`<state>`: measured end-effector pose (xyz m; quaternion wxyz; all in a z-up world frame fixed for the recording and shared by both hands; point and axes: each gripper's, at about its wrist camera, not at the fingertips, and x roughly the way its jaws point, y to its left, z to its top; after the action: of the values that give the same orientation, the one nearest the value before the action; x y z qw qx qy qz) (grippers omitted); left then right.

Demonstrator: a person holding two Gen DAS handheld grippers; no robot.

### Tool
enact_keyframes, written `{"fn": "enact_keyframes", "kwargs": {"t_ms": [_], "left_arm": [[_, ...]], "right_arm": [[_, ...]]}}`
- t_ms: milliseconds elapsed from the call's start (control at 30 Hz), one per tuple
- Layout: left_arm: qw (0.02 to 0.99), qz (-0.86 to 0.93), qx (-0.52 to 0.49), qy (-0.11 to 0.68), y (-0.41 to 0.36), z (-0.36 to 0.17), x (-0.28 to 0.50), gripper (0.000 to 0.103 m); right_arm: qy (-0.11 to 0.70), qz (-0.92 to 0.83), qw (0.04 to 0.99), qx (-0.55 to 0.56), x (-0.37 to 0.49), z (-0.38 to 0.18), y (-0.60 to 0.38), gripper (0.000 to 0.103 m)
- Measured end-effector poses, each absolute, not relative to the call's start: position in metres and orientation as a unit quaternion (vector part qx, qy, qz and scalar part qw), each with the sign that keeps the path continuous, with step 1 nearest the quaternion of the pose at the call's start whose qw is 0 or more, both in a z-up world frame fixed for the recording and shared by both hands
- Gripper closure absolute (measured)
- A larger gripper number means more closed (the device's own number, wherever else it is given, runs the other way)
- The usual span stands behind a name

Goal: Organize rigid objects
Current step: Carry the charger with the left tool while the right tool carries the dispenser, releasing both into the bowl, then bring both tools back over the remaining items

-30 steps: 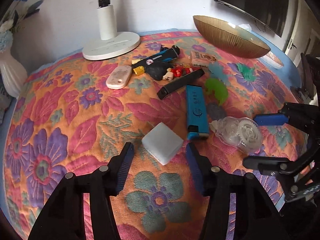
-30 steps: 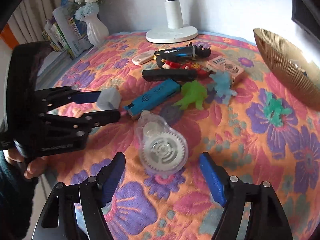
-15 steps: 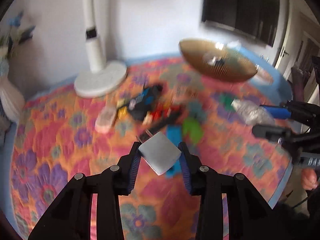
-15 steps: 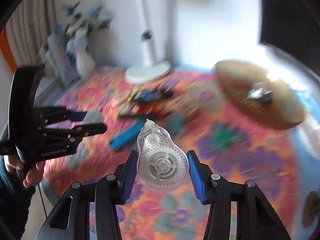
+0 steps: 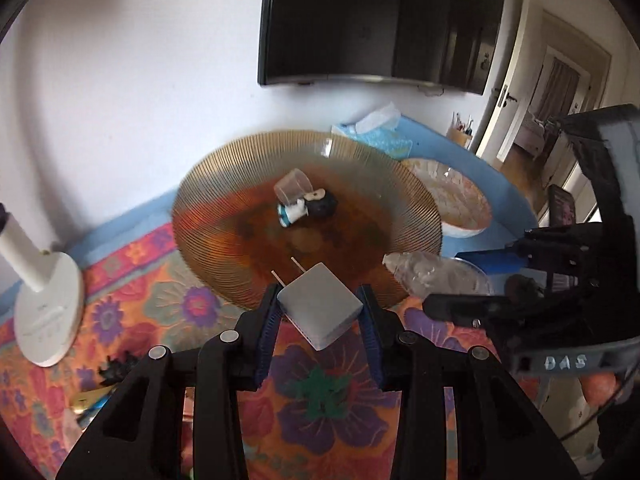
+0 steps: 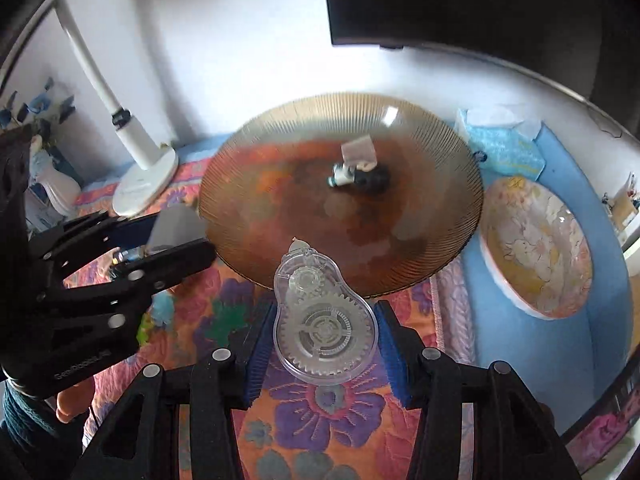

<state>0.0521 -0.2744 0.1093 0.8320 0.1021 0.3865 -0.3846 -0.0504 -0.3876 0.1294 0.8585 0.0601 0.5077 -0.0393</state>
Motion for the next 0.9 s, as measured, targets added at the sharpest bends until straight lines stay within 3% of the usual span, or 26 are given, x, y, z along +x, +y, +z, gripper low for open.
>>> {"fn": "enact_keyframes", "kwargs": {"t_ms": [67,100,133,200,300,567,633,700,900], "left_arm": [[0.826,-0.391,0.106,0.392,-0.282,0.103,0.056,0.066],[0.827,-0.39,0.106,0.392,-0.283,0.102,0.056,0.056],[0.83,-0.385,0.099,0.391,-0.28,0.103,0.057,0.052],[0.838,-0.381,0.066,0.386,-0.26,0.111,0.058,0.027],[0.856,-0.367,0.019,0.365,-0.211,0.13,0.049,0.019],[0.907,-0.26,-0.04,0.33,-0.073,0.143,-0.004,0.018],[0.911,-0.239,-0.047,0.333,-0.049,0.135,-0.018,0.018],[0.917,-0.208,-0.045,0.337,-0.027,0.121,-0.033,0.018],[0.914,-0.142,-0.007,0.38,-0.016,0.052,-0.033,0.018]], "right_arm": [[0.518,-0.037,0.853,0.063,-0.044,0.123,-0.389,0.055],[0.518,-0.042,0.852,0.063,-0.04,0.122,-0.388,0.055],[0.513,-0.047,0.854,0.065,-0.04,0.123,-0.389,0.055],[0.493,-0.055,0.865,0.076,-0.046,0.129,-0.392,0.055],[0.458,-0.05,0.882,0.101,-0.066,0.139,-0.395,0.053],[0.417,-0.005,0.9,0.127,-0.108,0.138,-0.362,0.051],[0.409,0.026,0.904,0.122,-0.116,0.132,-0.339,0.038],[0.406,0.05,0.906,0.11,-0.119,0.122,-0.318,0.033],[0.407,0.058,0.911,0.029,-0.105,0.067,-0.266,0.033]]}}
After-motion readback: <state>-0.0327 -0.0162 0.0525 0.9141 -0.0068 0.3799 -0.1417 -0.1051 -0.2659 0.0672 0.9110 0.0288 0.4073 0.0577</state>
